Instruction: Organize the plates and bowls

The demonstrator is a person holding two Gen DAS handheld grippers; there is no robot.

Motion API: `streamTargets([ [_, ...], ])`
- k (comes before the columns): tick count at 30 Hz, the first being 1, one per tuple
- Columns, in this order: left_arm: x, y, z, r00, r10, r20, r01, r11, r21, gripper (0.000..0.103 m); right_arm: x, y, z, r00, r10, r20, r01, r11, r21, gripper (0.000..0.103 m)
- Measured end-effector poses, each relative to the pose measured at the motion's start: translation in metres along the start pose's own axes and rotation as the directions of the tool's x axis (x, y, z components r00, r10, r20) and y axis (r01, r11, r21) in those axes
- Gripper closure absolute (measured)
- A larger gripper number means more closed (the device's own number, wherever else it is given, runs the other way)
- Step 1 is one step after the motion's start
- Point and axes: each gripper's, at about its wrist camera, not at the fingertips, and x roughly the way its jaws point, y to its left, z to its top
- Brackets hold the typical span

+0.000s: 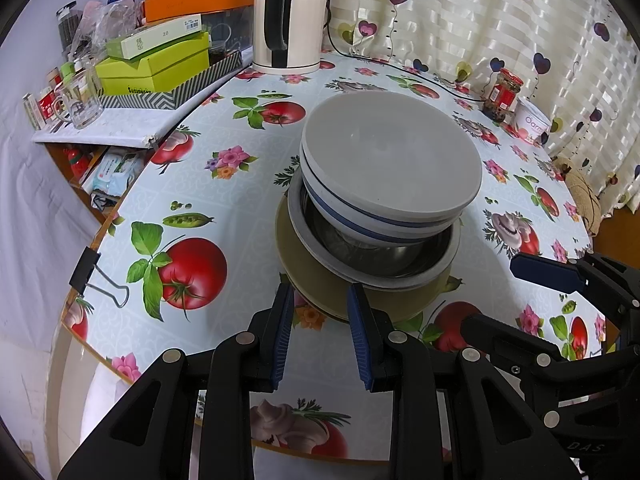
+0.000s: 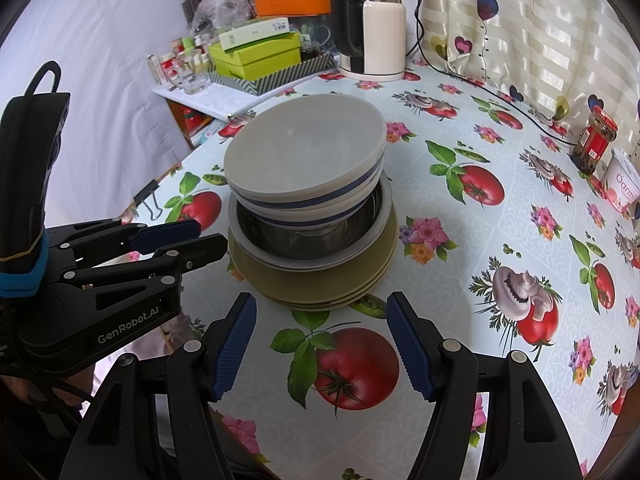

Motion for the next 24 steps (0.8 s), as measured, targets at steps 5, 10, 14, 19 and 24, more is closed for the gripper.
streamTargets([
  [5,0.0,0.0004,0.0001,1.0,0.001,-0.001,-0.001,1.0,0.0,0.074,0.0003,-0.0001,-0.0001,1.0,0.0,0.0,0.0,1.0,0.0,0.035],
  [10,0.0003,-0.0002,-0.0007,1.0,0.002,-0.001,-0.002,1.0,0.0,0.074,0.0004,-0.0001,0.0002,1.0,0.001,0.001,-0.001,1.0,0.0,0.03],
  [14,0.0005,-0.0005,-0.0003,1.0,0.002,-0.001,-0.002,1.0,0.0,0.074,0.0006,-0.0002,0.0003,1.0,0.002,0.0,-0.002,1.0,0.0,0.03],
  [19,-0.0001,-0.0001,-0.0004,1.0,0.002,0.003,-0.002,1.0,-0.001,0.074,0.0009,-0.0003,0.0003,1.0,0.003,-0.001,-0.003,1.0,-0.001,0.029],
  [24,0.0018,0.0005,-0.0026,1.0,0.002,-0.001,-0.002,1.0,-0.002,0.074,0.001,-0.0005,0.0003,1.0,0.004,0.0,-0.004,1.0,-0.001,0.029],
])
